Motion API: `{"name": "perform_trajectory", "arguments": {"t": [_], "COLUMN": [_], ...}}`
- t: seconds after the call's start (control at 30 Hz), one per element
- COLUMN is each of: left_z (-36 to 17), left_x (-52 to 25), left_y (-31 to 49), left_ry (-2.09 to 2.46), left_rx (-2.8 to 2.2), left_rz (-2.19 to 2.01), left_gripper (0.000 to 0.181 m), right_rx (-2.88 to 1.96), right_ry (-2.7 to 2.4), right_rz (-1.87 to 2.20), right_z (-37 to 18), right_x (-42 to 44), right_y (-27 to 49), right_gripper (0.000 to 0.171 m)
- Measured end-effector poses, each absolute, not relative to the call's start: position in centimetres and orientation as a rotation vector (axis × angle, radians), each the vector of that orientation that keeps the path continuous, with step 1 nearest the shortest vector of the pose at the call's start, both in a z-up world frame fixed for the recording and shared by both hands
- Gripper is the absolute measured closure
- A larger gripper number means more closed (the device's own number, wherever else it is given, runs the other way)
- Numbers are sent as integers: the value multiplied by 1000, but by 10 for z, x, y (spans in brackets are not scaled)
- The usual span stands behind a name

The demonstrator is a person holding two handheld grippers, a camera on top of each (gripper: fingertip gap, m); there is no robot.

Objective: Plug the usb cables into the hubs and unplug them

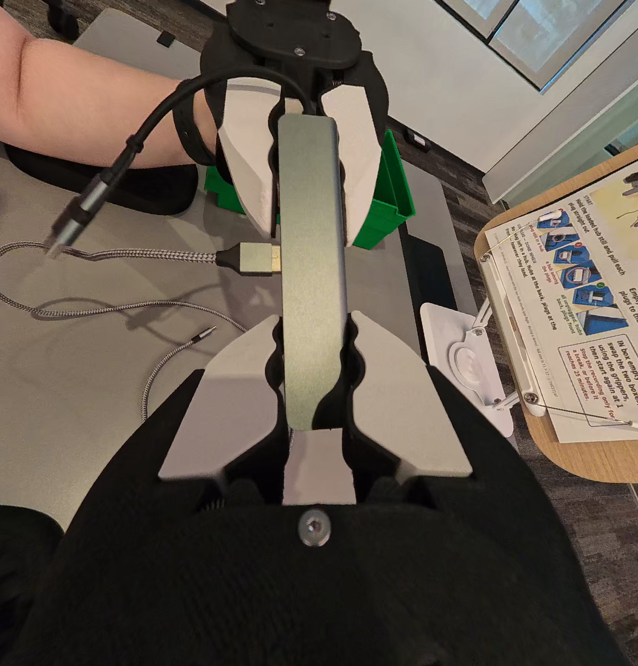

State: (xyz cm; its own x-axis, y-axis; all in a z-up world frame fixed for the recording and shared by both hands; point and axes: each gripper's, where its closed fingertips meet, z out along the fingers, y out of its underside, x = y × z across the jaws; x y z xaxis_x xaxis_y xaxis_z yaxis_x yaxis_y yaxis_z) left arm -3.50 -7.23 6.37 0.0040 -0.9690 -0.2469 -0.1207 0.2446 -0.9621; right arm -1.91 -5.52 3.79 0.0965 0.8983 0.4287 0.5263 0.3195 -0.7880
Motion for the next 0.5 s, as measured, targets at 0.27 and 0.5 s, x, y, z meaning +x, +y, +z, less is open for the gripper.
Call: {"name": "perform_trajectory", "arguments": {"t": [0.27, 0.5], "left_z": [61, 101], "left_x": [-34, -55], "left_y": [-63, -38], "left_ry": [1371, 1095], "left_rx": [-1189, -1166], "left_rz": [-917, -699], "left_gripper": [151, 152], "right_rx": [-1344, -1329], "right_ry": [-1540, -1154], "right_rz": [381, 181], "right_z": [38, 87], "right_x": [-16, 0], "right_y": [-47, -8], "right_gripper": [139, 125]}}
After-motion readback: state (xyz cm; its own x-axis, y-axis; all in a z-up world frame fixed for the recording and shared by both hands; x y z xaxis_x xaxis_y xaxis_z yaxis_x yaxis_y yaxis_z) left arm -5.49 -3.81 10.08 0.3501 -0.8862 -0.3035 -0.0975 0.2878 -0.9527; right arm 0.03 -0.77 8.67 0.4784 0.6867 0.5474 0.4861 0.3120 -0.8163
